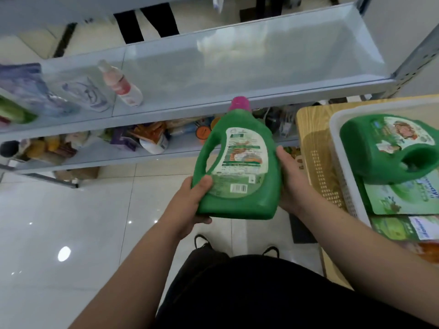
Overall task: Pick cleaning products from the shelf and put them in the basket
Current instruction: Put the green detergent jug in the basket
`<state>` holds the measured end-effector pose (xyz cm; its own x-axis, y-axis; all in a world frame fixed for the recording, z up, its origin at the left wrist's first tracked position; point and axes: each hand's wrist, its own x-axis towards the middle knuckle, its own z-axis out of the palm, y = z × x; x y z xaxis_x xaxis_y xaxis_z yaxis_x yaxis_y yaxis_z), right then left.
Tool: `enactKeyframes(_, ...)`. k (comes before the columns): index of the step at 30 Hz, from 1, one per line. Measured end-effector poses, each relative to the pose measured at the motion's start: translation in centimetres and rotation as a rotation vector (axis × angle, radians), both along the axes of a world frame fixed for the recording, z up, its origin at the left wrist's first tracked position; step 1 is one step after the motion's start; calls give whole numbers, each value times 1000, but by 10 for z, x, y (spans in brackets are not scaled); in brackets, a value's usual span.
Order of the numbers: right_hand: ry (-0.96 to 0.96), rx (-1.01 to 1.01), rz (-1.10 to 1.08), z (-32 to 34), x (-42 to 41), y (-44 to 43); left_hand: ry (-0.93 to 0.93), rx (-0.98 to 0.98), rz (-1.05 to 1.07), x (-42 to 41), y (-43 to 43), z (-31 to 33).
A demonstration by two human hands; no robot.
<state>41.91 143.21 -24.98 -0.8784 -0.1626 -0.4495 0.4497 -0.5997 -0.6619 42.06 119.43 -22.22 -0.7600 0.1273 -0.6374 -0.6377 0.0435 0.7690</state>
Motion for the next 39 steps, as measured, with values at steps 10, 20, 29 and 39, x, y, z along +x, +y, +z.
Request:
enactKeyframes(10, 95, -194, -2, 22, 2, -41, -82, 48, -107, -23, 11, 12)
enactKeyframes(20, 138, 441, 14, 24, -26, -102, 188, 229, -160, -61, -40, 31)
enactKeyframes(29, -1, 260, -41, 25, -44, -91, -52, 503, 121, -93, -90, 14)
enactKeyframes(39, 145, 739, -28, 31, -38, -110, 216, 58, -277, -115, -112, 17)
